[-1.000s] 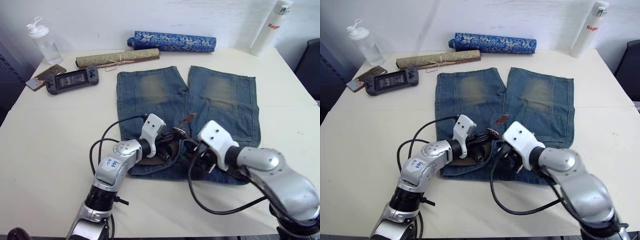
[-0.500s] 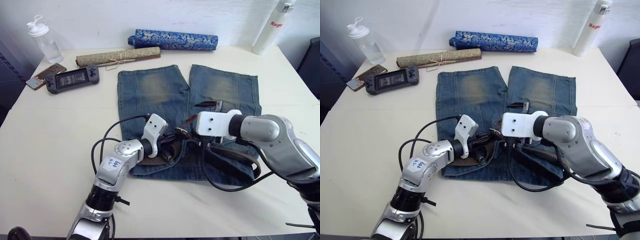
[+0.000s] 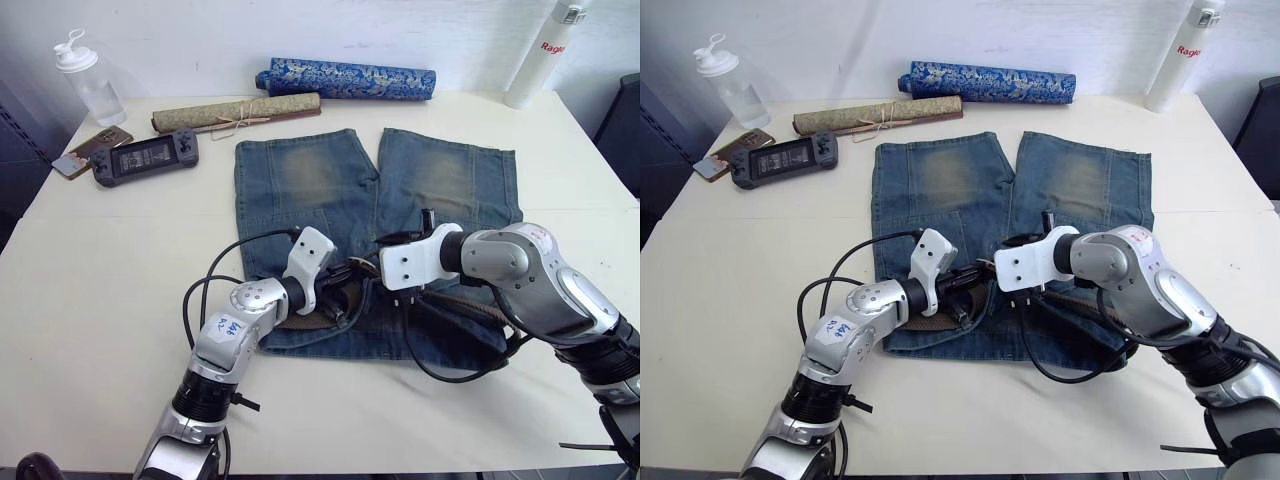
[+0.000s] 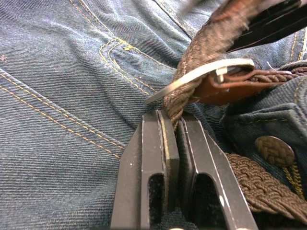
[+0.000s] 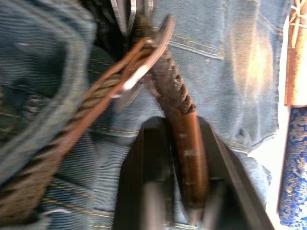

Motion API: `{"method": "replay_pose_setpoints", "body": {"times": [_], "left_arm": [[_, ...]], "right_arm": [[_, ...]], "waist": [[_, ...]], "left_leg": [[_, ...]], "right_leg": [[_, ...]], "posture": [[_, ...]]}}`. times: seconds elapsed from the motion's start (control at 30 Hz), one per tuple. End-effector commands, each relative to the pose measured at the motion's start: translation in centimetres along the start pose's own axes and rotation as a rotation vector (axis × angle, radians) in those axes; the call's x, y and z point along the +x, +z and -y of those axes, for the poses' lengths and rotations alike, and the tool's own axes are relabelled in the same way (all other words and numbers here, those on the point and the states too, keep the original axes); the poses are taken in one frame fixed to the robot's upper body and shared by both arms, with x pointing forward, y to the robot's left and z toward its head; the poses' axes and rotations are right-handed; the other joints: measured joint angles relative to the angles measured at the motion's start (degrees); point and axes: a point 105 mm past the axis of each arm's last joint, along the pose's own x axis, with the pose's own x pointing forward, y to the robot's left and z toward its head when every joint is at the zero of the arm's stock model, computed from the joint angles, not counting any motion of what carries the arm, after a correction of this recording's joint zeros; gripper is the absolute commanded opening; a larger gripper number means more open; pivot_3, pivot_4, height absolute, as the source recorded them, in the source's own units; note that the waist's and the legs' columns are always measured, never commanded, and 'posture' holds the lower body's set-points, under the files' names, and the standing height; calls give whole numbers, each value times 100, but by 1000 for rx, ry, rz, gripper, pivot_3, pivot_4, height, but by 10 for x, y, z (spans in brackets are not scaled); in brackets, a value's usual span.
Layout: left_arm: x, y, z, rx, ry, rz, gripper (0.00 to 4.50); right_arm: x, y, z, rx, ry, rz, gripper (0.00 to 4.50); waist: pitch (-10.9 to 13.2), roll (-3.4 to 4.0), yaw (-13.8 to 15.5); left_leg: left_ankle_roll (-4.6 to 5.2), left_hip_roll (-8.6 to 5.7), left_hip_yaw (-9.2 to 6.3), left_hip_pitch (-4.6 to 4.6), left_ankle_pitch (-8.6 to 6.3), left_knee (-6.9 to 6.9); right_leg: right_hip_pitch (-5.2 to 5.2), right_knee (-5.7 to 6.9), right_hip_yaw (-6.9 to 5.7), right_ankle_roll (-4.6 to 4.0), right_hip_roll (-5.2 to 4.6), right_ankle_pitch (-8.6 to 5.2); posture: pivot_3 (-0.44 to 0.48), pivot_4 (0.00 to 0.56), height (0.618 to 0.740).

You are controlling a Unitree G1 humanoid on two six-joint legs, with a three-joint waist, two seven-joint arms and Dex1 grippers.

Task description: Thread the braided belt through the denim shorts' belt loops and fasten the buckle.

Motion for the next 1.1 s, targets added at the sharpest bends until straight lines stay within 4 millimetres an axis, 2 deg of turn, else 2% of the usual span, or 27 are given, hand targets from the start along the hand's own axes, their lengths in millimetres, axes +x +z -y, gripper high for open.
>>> {"method": "replay_pose_setpoints", "body": {"times": [0.03, 0.13, 0.17, 0.2, 0.27, 0.4, 0.57, 0.6, 0.67, 0.73, 0.83, 0.93, 1.03, 1.1], "left_arm": [[3, 1, 10, 12, -34, 4, 0], [-6, 11, 12, 52, -70, 53, 0], [-9, 13, 12, 63, -80, 59, 814], [-15, 14, 10, 67, -82, 61, 1081], [-25, 17, 8, 73, -90, 69, 1961], [-51, 26, 10, 74, -140, 99, 1961], [-93, 31, 13, 8, -255, 111, 1961], [-103, 30, 11, -3, -271, 97, 1961], [-124, 27, -8, -30, -268, 62, 1961], [-135, 28, -23, -46, -254, 50, 1961], [-138, 29, -44, -31, -212, 42, 1961], [-125, 29, -76, 34, -131, 43, 1961], [-106, 23, -79, 120, -146, 8, 1961], [-95, 20, -79, 110, -154, 11, 1961]], "right_arm": [[-6, 8, 9, -18, -46, 13, 68], [-10, 4, 9, 24, -71, -6, 68], [-11, 2, 9, 39, -80, -13, 0], [-14, 0, 7, 63, -92, -25, 0], [-16, -2, 6, 105, -123, -35, 0], [-21, -3, 9, 195, -212, -42, 0], [-28, -5, 11, 237, -276, -59, 0], [-30, -4, 12, 236, -289, -53, 0], [-35, 1, 15, 200, -319, -22, 0], [-39, 3, 17, 182, -333, -5, 0], [-44, 5, 18, 148, -347, 11, 0], [-49, 11, 16, 105, -353, 55, 0], [-52, 14, 15, 90, -355, 79, 0], [-54, 14, 15, 92, -359, 82, 0]], "waist": [[0, 0, -3], [0, 0, -5], [0, 0, -5], [0, 1, -7], [0, 2, -13], [2, 5, -37], [6, 11, -88], [8, 14, -107], [8, 14, -133], [9, 15, -153], [11, 16, -155], [11, 15, -140], [11, 16, -118], [12, 15, -125]], "left_leg": [[0, 0, 0, 0, 0, 2], [0, 0, 0, -2, 0, 13], [0, 0, -1, -6, 0, 16], [0, 0, -3, -16, 0, 21], [0, -1, -7, -40, -1, 36], [0, -1, -9, -66, -1, 63], [-4, 2, -12, -66, 1, 70], [-7, 1, -13, -66, 3, 70], [-9, 1, -13, -66, 5, 74], [-11, 3, -13, -65, 6, 76], [-21, 6, -2, -76, 12, 83], [3, 6, -5, -78, 6, 92], [3, 4, -10, -85, 6, 112], [5, 1, -13, -91, 6, 130]], "right_leg": [[0, 3, 1, 0, 0, 0], [-2, 12, 1, -1, 0, 0], [-5, 14, 1, -1, 0, 0], [-13, 18, 1, -2, 1, -1], [-31, 26, 0, -3, 2, -1], [-49, 40, 1, -7, 1, 2], [-51, 54, 1, -13, 4, 6], [-51, 58, 1, -14, 3, 5], [-53, 68, 1, -16, 3, 5], [-59, 82, 1, -26, 3, 0], [-97, 134, 5, -48, -1, -11], [-98, 148, 4, -56, -2, -6], [-98, 159, 1, -56, -2, -5], [-98, 173, 1, -55, -1, -5]], "posture": [[0, 150, 637], [0, 150, 637], [0, 150, 637], [0, 150, 637], [0, 150, 637], [0, 150, 637], [0, 150, 637], [0, 150, 637], [0, 150, 637], [0, 150, 637], [0, 150, 637], [0, 150, 637], [0, 150, 637], [0, 150, 637]]}}
